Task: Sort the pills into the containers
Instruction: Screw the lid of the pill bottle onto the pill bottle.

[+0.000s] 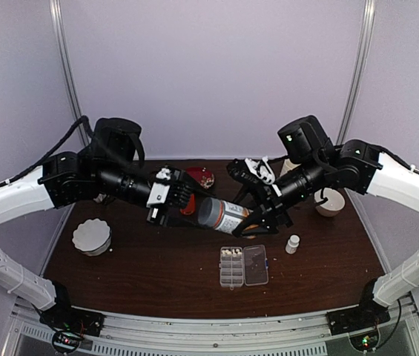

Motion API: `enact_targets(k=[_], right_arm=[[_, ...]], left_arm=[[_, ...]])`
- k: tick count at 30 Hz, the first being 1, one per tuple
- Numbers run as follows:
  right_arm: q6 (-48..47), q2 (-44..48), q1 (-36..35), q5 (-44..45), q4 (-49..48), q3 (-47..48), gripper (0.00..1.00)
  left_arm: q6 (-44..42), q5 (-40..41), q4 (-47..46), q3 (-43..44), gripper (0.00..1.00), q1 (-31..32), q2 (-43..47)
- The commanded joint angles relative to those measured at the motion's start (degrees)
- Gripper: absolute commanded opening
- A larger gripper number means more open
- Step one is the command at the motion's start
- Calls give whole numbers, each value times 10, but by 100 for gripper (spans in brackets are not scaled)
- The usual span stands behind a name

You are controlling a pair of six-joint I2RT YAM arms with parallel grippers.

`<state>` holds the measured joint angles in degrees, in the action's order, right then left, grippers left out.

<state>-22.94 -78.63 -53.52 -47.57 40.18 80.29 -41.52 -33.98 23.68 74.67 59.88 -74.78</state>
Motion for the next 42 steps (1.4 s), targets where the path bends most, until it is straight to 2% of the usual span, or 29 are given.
enact_targets(k=[1, 3, 5, 9, 12, 13, 14, 15, 16, 17, 18, 21, 24, 31, 34, 36, 38, 42], right_arm=[[48, -4, 0, -84, -41, 0, 0], [49, -7, 2, -84, -39, 0, 0], [48, -10, 3, -84, -36, 0, 0], [46, -17, 3, -84, -28, 2, 0], [41, -18, 3, -78, -21, 3, 0], [40, -18, 3, -74, -18, 3, 0], [39, -18, 4, -71, -16, 2, 0], [37, -18, 4, -67, -14, 1, 0], [35, -19, 4, -63, -10, 2, 0], [31, -19, 4, -58, -5, 3, 0], [25, -20, 4, -54, 3, 3, 0], [10, -17, 4, -35, 25, 4, 0], [3, -10, 4, -10, 37, 4, 0], [-7, 7, 4, 50, 32, 1, 0], [-6, 17, 3, 72, 14, -5, 0], [0, 28, 2, 90, -9, -17, 0], [-1, 38, -1, 109, -27, -27, 0], [0, 60, -4, 134, -62, -48, 0]], left_arm=[[-369, -22, 10, 0, 0, 16, 7], [-471, 4, 32, 0, 0, 20, 11], [-537, 33, 53, 6, 0, 25, 13], [-625, 67, 57, 6, 0, 27, 20], [-651, 84, 49, 3, 0, 30, 23], [-643, 84, 33, -5, 4, 29, 25], [-627, 82, 9, -16, 15, 30, 29], [-609, 81, -16, -30, 31, 30, 33], [-589, 78, -43, -45, 61, 30, 38], [-554, 72, -82, -61, 93, 30, 44], [-502, 67, -132, -79, 97, 30, 52], [-336, 66, -263, -119, 97, 29, 78], [-246, 55, -276, -135, 98, 30, 101], [27, 6, -251, -161, 97, 31, 153], [211, 62, -286, -186, 97, 36, 169], [364, 151, -292, -194, 97, 42, 179], [508, 228, -253, -182, 98, 44, 185], [650, 300, -151, -146, 98, 44, 190]])
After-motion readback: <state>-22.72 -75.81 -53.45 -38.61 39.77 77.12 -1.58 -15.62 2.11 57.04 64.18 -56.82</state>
